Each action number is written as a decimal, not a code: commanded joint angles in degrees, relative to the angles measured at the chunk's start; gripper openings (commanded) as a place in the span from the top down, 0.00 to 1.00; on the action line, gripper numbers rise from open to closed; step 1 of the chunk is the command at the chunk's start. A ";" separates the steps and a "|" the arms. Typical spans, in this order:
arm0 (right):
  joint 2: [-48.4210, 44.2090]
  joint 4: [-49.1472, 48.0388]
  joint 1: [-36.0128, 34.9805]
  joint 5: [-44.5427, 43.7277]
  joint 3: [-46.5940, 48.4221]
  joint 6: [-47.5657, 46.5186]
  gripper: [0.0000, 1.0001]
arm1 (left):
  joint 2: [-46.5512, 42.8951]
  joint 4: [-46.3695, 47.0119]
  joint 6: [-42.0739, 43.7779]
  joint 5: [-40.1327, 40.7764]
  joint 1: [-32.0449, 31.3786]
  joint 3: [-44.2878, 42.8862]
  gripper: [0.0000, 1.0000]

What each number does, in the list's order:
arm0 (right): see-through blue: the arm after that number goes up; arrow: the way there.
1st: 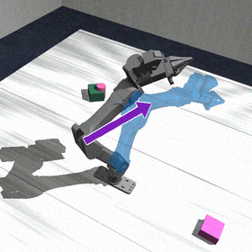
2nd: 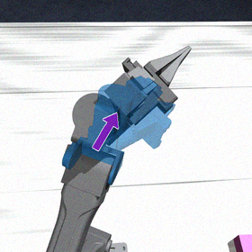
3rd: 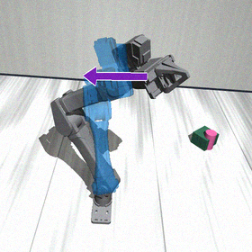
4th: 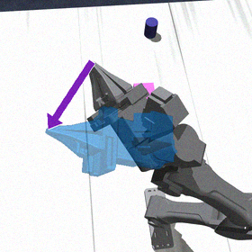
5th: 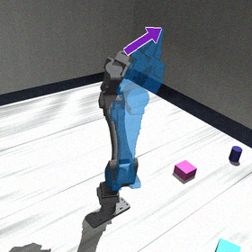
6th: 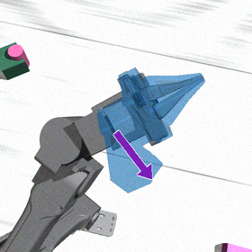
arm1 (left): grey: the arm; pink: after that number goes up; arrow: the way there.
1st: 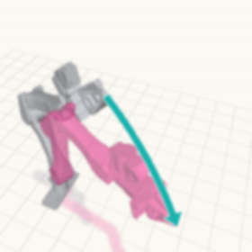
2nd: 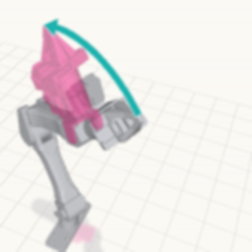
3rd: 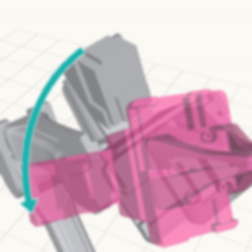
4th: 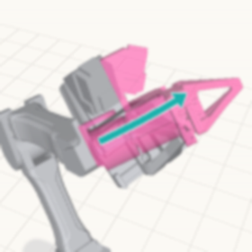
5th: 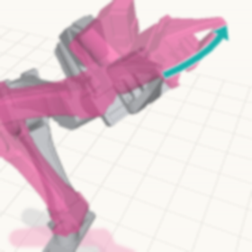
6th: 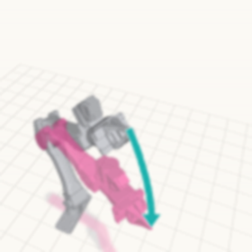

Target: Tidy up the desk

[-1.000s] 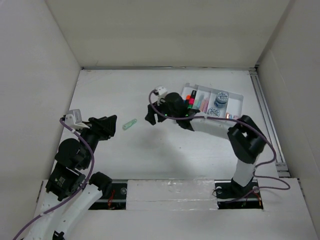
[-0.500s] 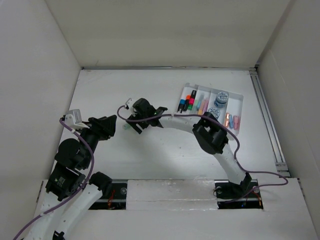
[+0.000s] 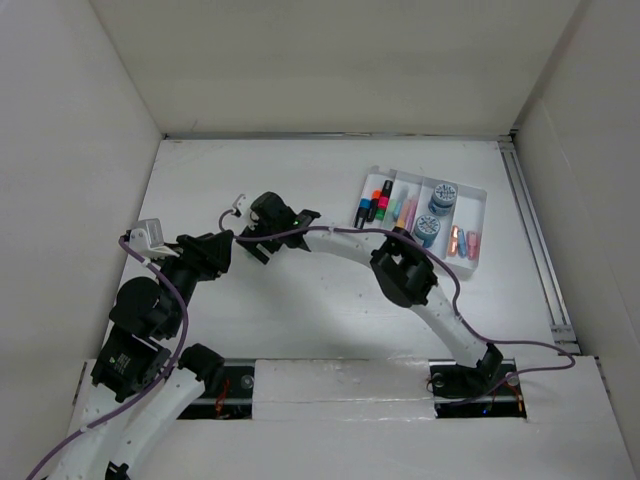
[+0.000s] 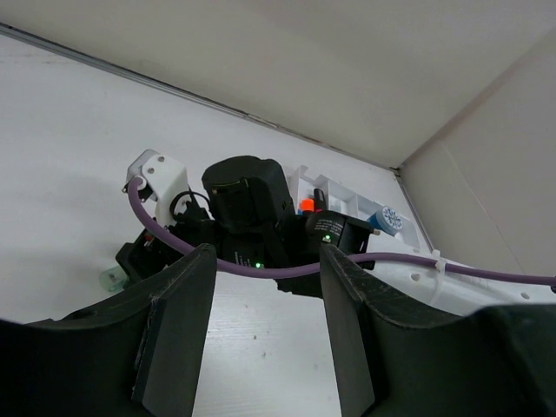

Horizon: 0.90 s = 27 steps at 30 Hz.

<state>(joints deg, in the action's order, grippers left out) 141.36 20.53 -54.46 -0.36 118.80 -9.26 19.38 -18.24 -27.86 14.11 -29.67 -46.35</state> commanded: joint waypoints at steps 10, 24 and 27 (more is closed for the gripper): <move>0.76 0.38 -0.30 10.64 1.26 -0.24 0.32 | -0.04 2.51 0.87 -0.31 -0.12 0.38 0.53; -22.77 -27.70 -2.14 10.12 -37.13 13.55 0.94 | 0.22 2.51 0.79 -0.22 -0.12 0.38 0.53; -33.84 -35.70 -2.14 6.79 -47.91 17.95 0.95 | 0.14 2.42 0.79 -0.05 -0.12 0.38 0.53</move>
<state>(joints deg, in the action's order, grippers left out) 117.14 -0.43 -56.31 8.25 77.03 2.44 19.38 -18.24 -27.86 13.96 -29.67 -46.35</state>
